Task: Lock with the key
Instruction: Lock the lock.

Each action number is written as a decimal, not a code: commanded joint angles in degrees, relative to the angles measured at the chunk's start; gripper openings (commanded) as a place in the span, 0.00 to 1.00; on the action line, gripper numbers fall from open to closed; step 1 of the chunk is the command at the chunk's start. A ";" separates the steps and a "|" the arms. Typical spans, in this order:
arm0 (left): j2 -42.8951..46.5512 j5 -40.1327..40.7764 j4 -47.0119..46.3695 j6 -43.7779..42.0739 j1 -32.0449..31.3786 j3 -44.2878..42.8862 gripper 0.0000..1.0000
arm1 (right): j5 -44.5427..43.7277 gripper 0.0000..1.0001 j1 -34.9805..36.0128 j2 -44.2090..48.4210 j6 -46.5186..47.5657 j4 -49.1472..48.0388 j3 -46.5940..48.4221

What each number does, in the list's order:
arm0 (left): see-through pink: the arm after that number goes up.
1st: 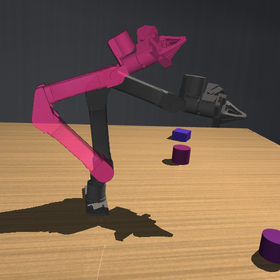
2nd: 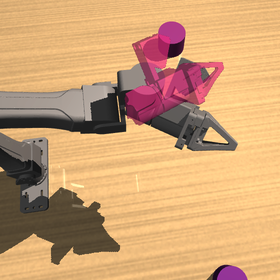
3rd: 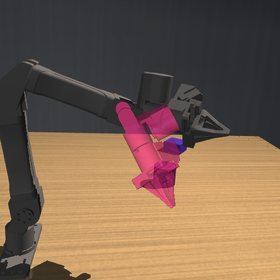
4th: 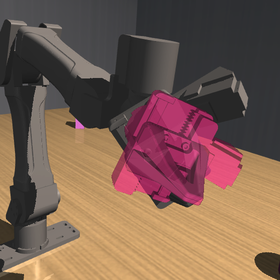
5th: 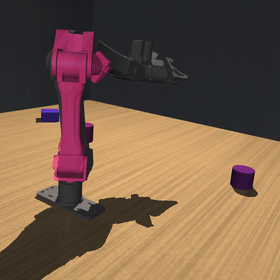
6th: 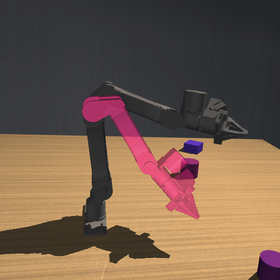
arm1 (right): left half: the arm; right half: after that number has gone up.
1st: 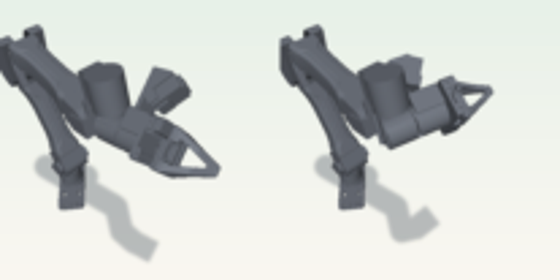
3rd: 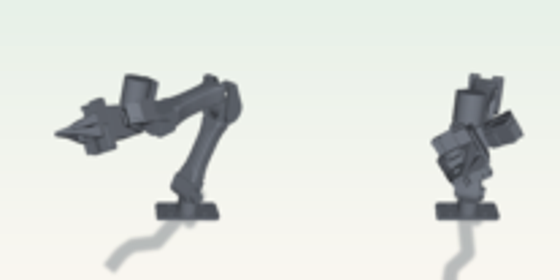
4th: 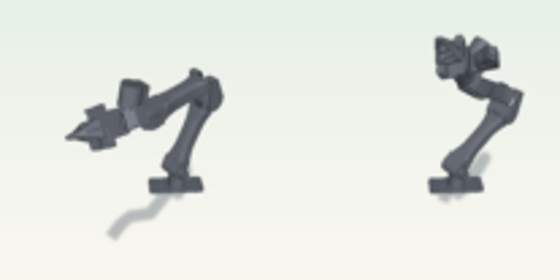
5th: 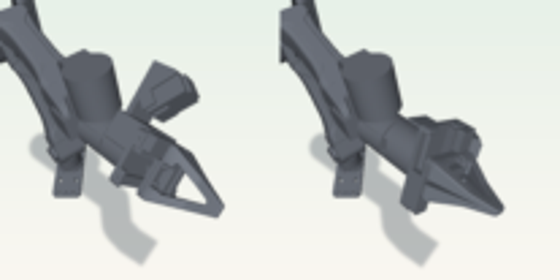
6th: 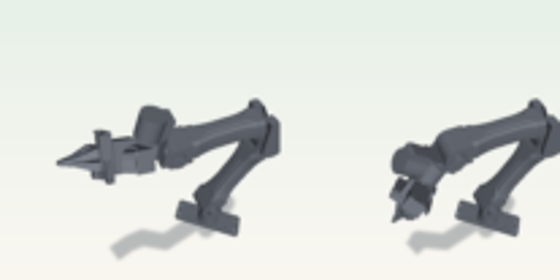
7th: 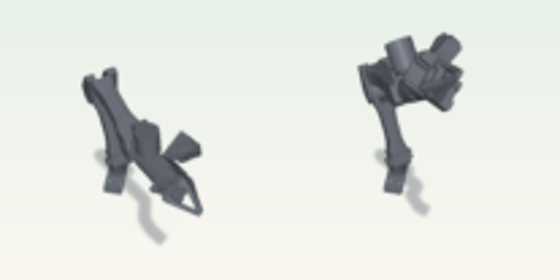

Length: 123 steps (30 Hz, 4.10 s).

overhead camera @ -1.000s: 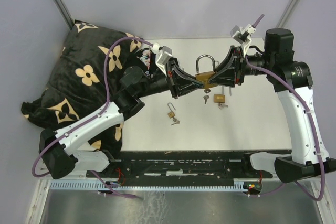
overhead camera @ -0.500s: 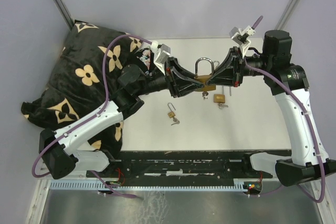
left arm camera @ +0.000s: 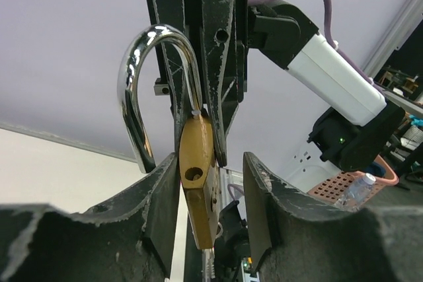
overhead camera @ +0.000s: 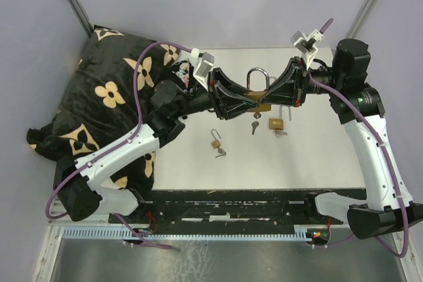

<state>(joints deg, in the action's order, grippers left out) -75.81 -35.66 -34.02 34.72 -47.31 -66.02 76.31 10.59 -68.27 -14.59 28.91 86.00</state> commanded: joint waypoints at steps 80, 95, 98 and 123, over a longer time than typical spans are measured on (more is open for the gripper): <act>-23.18 12.28 -27.52 -41.02 -9.58 29.37 0.03 | -19.25 0.88 -6.71 -12.67 82.15 60.09 -5.54; -34.09 14.85 -34.34 -43.26 -10.22 31.64 0.03 | -20.42 0.91 -6.66 -19.09 102.72 59.67 -11.54; -34.92 14.60 -33.71 -45.04 -10.37 31.86 0.03 | -19.78 0.91 -6.37 -20.41 103.30 59.83 -10.78; -35.81 12.79 -29.85 -45.13 -9.93 30.95 0.03 | -31.18 0.55 7.09 -12.07 68.61 26.85 -24.39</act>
<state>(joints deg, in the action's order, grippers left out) -110.98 -22.63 -64.75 -8.47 -57.36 -34.54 45.91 16.82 -81.69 55.64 58.61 62.26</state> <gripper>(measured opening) 0.218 0.591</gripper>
